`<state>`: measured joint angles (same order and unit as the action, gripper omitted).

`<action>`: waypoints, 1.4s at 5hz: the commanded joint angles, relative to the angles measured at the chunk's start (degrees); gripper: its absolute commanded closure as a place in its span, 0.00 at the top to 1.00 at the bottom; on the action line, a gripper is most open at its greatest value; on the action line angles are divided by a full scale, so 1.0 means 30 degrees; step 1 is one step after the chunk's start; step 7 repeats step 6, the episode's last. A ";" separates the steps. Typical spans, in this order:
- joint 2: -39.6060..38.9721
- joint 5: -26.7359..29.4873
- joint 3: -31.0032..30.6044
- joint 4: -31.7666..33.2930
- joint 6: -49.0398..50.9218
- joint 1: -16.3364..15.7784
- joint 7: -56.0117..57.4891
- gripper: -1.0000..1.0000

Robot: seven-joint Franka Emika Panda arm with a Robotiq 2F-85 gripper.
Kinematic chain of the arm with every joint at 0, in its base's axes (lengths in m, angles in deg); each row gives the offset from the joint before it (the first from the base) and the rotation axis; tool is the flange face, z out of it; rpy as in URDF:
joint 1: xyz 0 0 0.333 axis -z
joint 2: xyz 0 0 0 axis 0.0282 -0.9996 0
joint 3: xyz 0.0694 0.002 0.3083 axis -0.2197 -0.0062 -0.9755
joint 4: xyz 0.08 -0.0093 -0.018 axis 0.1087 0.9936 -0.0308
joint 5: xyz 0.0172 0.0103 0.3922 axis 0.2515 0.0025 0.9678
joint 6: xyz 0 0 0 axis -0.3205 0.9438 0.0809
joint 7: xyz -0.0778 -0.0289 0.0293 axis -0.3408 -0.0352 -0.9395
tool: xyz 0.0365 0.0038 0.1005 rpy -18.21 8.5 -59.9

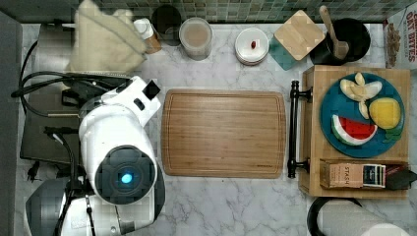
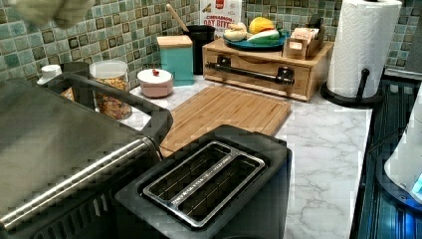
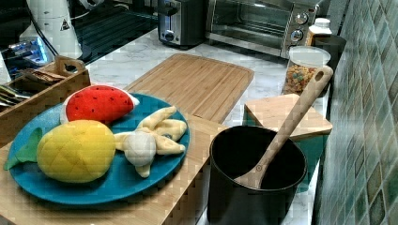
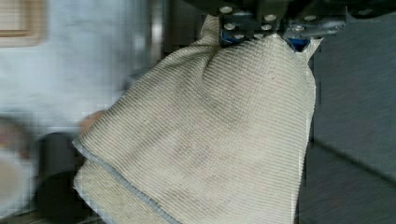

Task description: Pick up the towel.

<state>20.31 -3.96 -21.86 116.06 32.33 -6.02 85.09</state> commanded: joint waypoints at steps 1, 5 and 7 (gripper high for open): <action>0.1950 -0.4246 0.2408 0.1393 0.0514 0.4110 -0.8842 0.00; -0.0043 -0.4350 0.4154 -0.1180 0.5520 0.4023 -0.7749 0.00; -0.0043 -0.4339 0.4085 -0.1181 0.5522 0.4094 -0.7741 0.00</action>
